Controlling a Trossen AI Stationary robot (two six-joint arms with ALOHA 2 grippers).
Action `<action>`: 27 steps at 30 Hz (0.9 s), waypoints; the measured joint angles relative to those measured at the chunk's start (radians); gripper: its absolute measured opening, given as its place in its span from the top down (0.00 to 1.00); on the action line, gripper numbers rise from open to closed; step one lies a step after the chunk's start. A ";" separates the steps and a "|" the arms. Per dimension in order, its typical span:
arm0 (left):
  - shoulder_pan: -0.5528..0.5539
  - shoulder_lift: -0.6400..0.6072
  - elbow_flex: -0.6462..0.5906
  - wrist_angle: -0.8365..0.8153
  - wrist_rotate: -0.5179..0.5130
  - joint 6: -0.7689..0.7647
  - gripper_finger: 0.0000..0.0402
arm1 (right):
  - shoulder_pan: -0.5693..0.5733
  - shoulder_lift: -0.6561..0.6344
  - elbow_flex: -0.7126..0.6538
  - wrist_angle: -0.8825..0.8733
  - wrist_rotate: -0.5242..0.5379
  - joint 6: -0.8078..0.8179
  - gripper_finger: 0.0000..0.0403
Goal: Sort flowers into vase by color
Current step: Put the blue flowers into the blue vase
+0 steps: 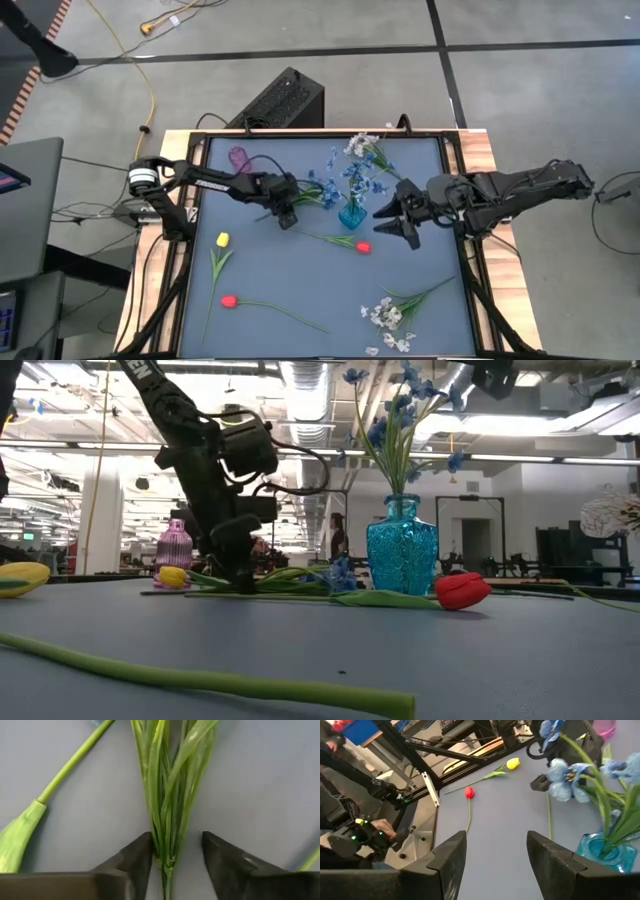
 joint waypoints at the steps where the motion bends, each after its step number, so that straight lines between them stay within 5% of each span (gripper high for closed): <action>1: -0.004 0.001 0.000 -0.001 -0.009 -0.006 0.68 | 0.000 0.000 0.000 0.000 0.000 0.000 0.42; 6: -0.012 -0.025 -0.002 -0.002 -0.015 -0.019 0.96 | 0.000 0.000 0.000 0.008 0.020 0.002 0.42; 27: 0.025 -0.518 -0.007 -0.007 -0.147 -0.159 0.99 | 0.072 0.007 0.000 0.233 0.030 -0.030 0.42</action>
